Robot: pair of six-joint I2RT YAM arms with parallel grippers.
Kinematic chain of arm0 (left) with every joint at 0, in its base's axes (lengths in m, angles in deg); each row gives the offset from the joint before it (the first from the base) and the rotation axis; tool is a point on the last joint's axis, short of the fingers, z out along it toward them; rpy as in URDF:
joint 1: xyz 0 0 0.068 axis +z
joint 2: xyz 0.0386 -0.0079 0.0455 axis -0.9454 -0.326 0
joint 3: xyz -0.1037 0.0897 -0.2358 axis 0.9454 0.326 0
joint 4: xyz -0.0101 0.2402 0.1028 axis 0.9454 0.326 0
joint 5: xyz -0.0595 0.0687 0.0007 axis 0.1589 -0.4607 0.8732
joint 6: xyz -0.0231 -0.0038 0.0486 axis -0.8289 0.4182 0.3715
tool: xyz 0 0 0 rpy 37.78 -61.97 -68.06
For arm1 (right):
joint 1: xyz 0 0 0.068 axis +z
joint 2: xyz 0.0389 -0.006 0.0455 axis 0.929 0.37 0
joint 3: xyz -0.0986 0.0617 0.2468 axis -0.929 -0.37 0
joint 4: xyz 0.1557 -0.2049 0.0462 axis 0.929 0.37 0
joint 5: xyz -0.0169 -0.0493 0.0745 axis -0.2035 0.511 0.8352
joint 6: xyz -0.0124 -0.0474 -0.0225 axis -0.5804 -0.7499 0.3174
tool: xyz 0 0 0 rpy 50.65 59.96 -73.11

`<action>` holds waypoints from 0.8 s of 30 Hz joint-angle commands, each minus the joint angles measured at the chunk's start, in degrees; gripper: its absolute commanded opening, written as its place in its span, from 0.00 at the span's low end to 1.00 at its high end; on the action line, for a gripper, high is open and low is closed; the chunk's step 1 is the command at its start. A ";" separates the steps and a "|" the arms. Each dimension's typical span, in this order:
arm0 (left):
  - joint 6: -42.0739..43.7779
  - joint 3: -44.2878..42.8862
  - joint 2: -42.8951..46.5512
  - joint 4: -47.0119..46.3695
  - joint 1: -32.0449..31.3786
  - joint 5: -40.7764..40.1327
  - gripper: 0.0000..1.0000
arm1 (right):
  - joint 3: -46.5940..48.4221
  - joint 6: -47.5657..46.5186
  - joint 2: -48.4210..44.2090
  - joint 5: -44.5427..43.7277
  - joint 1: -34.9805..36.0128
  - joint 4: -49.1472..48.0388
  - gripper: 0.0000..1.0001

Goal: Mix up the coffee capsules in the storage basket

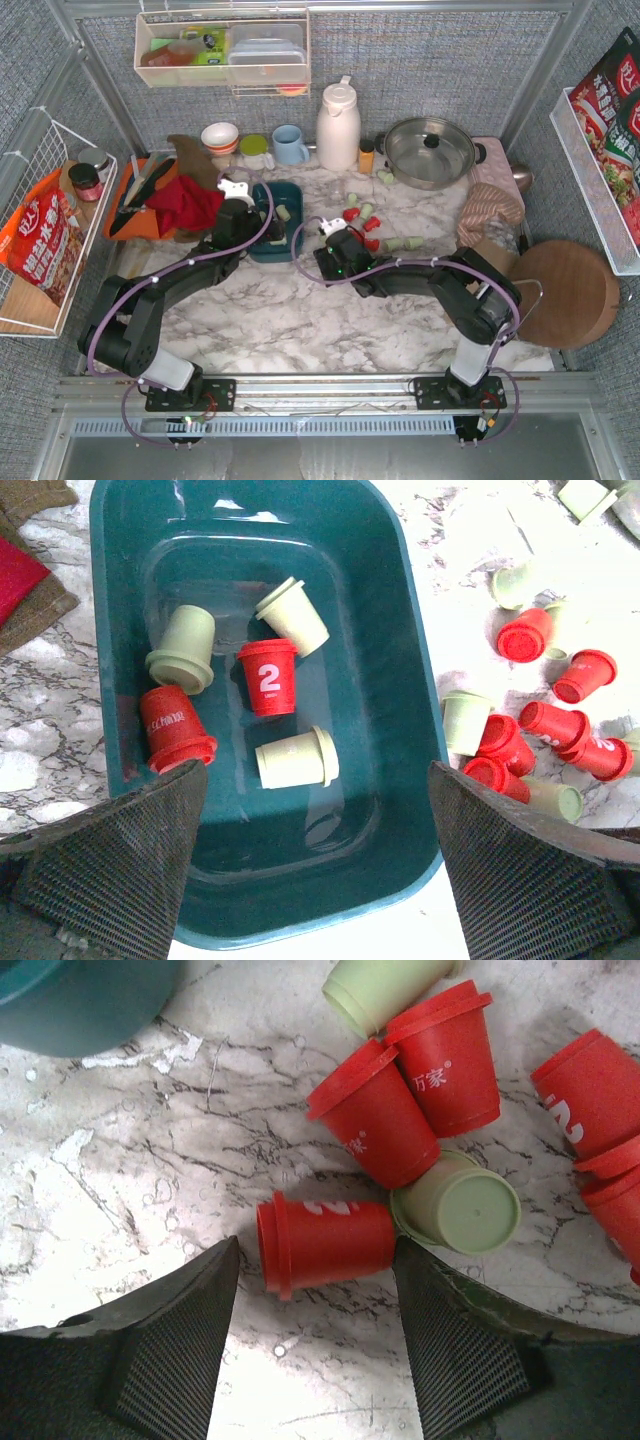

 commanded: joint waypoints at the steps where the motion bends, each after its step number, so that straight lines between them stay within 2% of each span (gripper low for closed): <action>1: 0.08 -0.53 -0.15 -1.73 0.00 1.00 1.00 | 0.82 0.55 0.91 1.68 -0.38 -2.19 0.67; 6: 0.18 -0.87 -0.39 -1.68 -0.01 1.24 1.00 | 1.42 -0.71 1.56 1.87 -0.69 -2.20 0.66; 10: 0.23 -1.03 -0.38 -1.77 0.01 1.95 1.00 | 1.49 -1.08 1.30 2.52 -0.78 -1.31 0.59; 12: 0.73 -1.03 -0.41 -2.03 -0.03 3.27 1.00 | 0.64 -1.29 0.64 2.76 -0.80 -1.98 0.51; 15: 1.65 -2.18 -1.31 -1.48 -0.04 6.49 1.00 | -2.18 -2.94 -1.61 3.64 -0.79 -4.97 0.31; 18: 2.12 -2.82 -2.38 -2.14 -0.21 10.97 1.00 | -6.92 -5.87 -4.97 5.58 -0.80 -12.14 0.29; 20: 3.04 -2.43 -2.79 -4.25 -0.93 14.76 1.00 | -11.66 -8.50 -7.85 7.49 -0.65 -20.19 0.29; 24: 5.32 -3.20 -3.41 -4.82 -4.52 18.06 0.99 | -22.27 -21.82 -12.45 13.40 0.58 -42.96 0.29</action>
